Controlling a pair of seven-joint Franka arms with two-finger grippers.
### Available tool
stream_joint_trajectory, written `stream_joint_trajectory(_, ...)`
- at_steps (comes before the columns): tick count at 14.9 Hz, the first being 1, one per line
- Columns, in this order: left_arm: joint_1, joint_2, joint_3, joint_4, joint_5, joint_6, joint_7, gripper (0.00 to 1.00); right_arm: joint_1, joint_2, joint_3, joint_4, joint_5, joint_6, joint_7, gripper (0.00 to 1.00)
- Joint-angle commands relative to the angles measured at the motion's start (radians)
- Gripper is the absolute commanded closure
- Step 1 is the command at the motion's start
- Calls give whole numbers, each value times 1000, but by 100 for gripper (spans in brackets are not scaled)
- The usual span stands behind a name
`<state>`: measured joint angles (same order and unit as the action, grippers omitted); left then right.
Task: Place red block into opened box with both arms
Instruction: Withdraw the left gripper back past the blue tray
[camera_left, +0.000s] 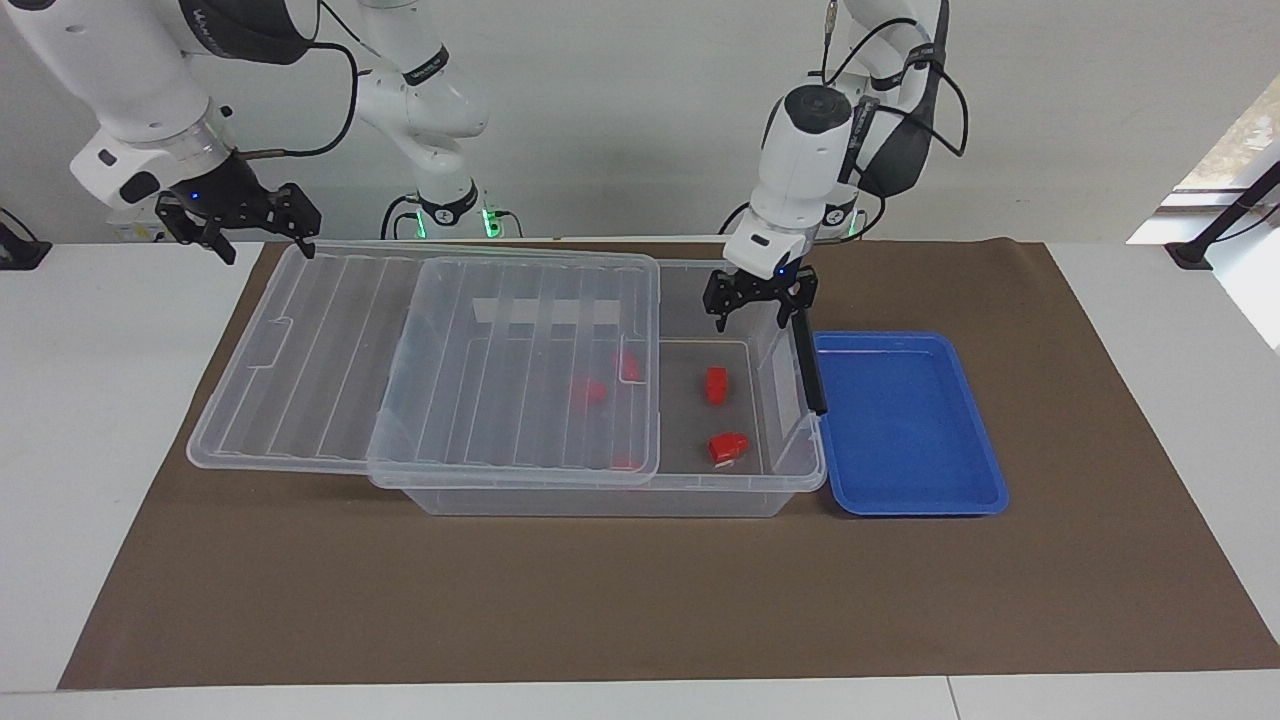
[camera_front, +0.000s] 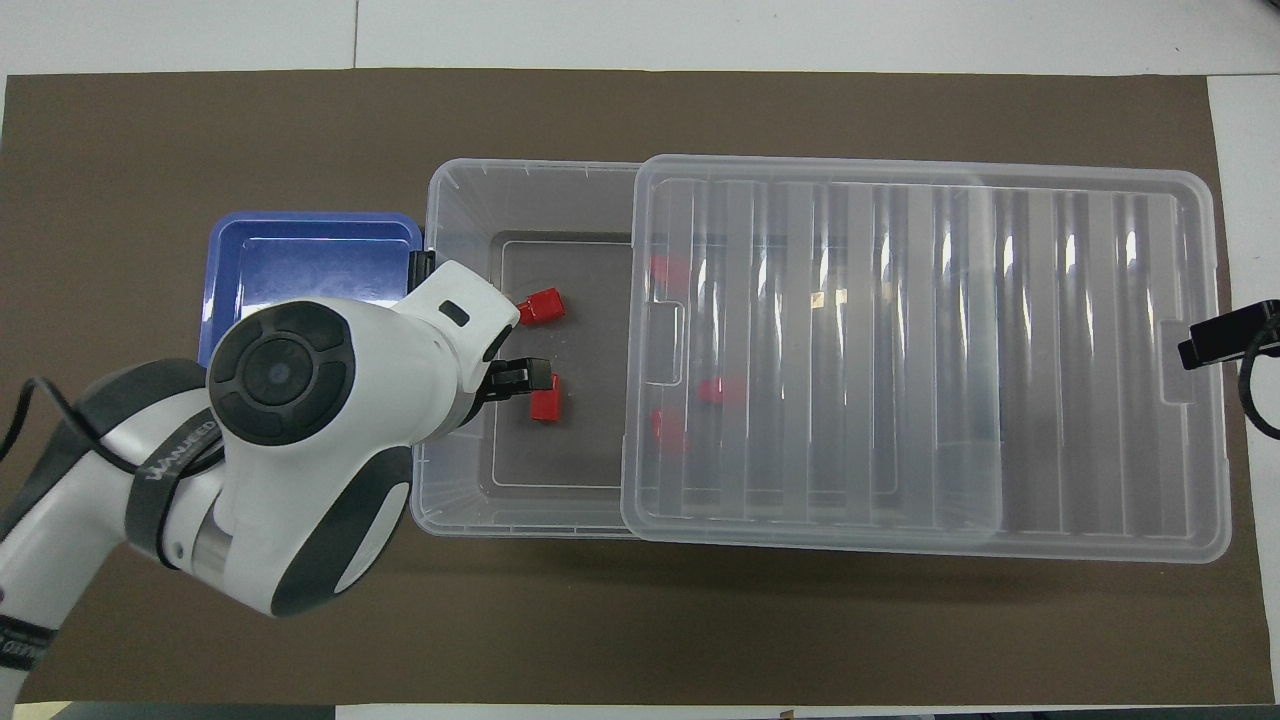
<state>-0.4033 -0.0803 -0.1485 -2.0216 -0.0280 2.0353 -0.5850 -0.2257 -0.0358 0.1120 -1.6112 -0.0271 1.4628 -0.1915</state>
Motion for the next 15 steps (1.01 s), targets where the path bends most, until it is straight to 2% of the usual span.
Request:
stream_joint_trajectory(1,61,-70,1,-17,-1,-61,42,0,-21,-35,-6,-55,6,43,-48,8)
stream_joint_trajectory(2,84,-72,1,-14,-1,-61,78,0,-41,-35,-6,-55,1,53,-68,32)
stream_joint_trajectory(3,108,-72,1,-5,-1,-64,112,0,-66,-35,-5,-56,-2,62,-84,64)
stream_joint_trajectory(4,133,-72,3,4,-1,-75,134,0,-86,-36,-6,-70,-7,85,-97,87)
stream_joint_trajectory(5,164,-72,3,17,-1,-95,157,0,-112,-50,-9,-105,-7,125,-118,100)
stream_joint_trajectory(7,239,-68,3,29,-1,-107,276,0,-176,-85,-11,-212,3,267,-158,100)
stream_joint_trajectory(10,326,-59,3,58,-1,-112,405,0,-202,-79,-14,-263,-7,369,-169,100)
stream_joint_trajectory(12,359,-20,3,148,-1,-176,421,0,-222,-66,-14,-291,-7,419,-169,100)
stream_joint_trajectory(15,397,34,3,286,-1,-289,513,0,-253,11,-14,-289,-7,465,-174,100)
